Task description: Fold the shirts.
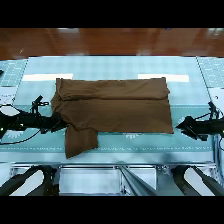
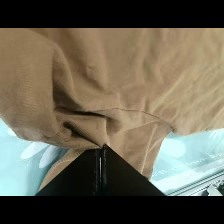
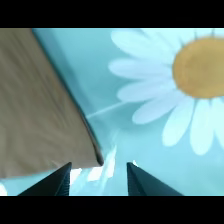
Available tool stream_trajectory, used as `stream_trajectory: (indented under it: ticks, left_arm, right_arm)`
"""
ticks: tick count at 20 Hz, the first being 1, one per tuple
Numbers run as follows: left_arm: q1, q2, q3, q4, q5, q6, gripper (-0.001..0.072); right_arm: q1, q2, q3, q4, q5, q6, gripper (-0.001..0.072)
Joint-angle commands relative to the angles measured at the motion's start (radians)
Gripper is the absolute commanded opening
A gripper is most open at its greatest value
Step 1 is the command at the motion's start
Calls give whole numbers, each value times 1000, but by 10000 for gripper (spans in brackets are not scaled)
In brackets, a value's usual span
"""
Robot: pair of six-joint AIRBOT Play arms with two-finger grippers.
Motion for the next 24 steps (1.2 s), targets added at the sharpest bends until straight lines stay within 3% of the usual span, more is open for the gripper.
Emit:
stream_trajectory:
  ticks: [1,8,11,12,13,14,20,24]
  left_arm:
    - [0,1,6,0,-4,0,26]
    - [0,1,6,0,-1,0,26]
    - [0,1,6,0,7,0,26]
    - [0,1,6,0,7,0,26]
    - [0,1,6,0,7,0,26]
    - [0,1,6,0,7,0,26]
    - [69,0,45,0,12,19,26]
    - [90,-43,203,-37,109,16,25]
  right_arm:
    - [0,-80,2,41,37,-48,409]
    - [9,-245,5,262,-3,-178,408]
    - [103,-283,24,275,-32,-177,390]
    - [144,-288,41,272,-42,-177,276]
    - [171,-287,58,272,-46,-179,67]
    - [184,-287,79,272,-47,-181,23]
    - [185,-288,222,187,40,-169,22]
    - [190,-332,391,196,35,-170,22]
